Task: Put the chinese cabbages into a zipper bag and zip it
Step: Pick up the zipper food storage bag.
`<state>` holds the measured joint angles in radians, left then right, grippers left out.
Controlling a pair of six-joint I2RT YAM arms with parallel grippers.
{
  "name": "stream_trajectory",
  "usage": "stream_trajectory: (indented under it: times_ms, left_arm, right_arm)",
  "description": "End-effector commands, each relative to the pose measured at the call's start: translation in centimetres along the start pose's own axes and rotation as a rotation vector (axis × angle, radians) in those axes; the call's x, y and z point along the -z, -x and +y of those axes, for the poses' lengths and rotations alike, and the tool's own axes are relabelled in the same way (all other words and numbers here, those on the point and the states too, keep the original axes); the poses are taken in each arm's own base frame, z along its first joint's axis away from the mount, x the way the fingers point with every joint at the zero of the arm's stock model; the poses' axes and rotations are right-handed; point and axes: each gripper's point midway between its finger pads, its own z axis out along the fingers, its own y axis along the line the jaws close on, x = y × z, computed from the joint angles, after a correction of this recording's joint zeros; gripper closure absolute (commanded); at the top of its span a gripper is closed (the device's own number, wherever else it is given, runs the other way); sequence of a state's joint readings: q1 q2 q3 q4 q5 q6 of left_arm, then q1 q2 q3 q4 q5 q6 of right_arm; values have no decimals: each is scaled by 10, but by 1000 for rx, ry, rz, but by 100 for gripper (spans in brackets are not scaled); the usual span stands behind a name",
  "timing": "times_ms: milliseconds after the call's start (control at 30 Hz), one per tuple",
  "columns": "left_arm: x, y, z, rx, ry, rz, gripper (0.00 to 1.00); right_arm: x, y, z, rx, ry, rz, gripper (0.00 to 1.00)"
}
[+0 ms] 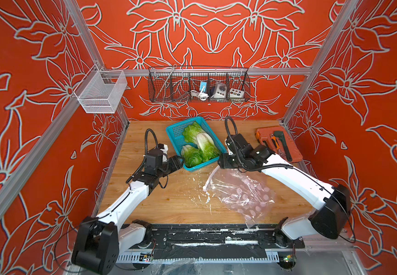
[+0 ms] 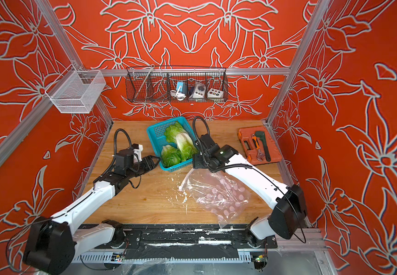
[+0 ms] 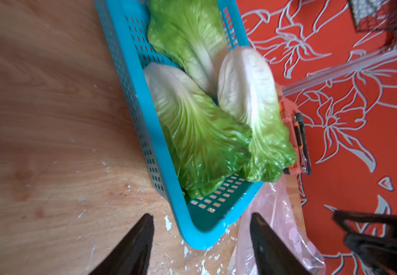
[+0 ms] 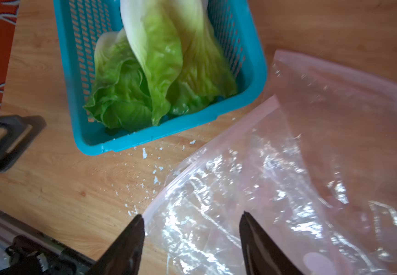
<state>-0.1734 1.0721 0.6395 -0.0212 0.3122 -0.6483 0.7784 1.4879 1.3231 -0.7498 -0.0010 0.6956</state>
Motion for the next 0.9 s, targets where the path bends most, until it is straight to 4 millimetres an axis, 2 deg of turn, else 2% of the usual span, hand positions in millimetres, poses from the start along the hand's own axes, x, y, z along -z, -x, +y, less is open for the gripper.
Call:
stream_trajectory:
  times_ms: [0, 33, 67, 233, 467, 533, 633, 733, 800, 867]
  left_arm:
    - [20, 5, 17, -32, 95, -22, 34]
    - [23, 6, 20, -39, 113, -21, 34]
    - [31, 10, 13, -56, 99, -44, 33]
    - [42, 9, 2, -50, 52, -52, 34]
    - [47, 1, 3, -46, 38, -52, 34]
    - [47, -2, 4, -46, 35, -42, 34]
    - [49, -4, 4, -45, 30, -43, 34]
    - [51, -6, 0, -47, 14, -33, 34]
    - [52, -10, -2, -54, 2, -11, 34]
    - [53, -18, -7, -63, -23, 25, 34]
  right_arm:
    - [-17, -15, -1, -43, -92, 43, 17]
    - [-21, -16, -1, -36, -123, 52, 14]
    - [-25, -17, -2, -23, -155, 55, 13]
    - [-50, -26, -17, 10, -341, 83, 15]
    - [-83, -31, -26, 29, -431, 94, 27]
    - [-86, -31, -26, 15, -412, 74, 40]
    - [-86, -32, -23, 21, -377, 56, 68]
    - [-81, -33, -27, 54, -382, 63, 92]
    - [-75, -34, -30, 73, -376, 54, 100]
    - [-67, -33, -22, 89, -309, 33, 100]
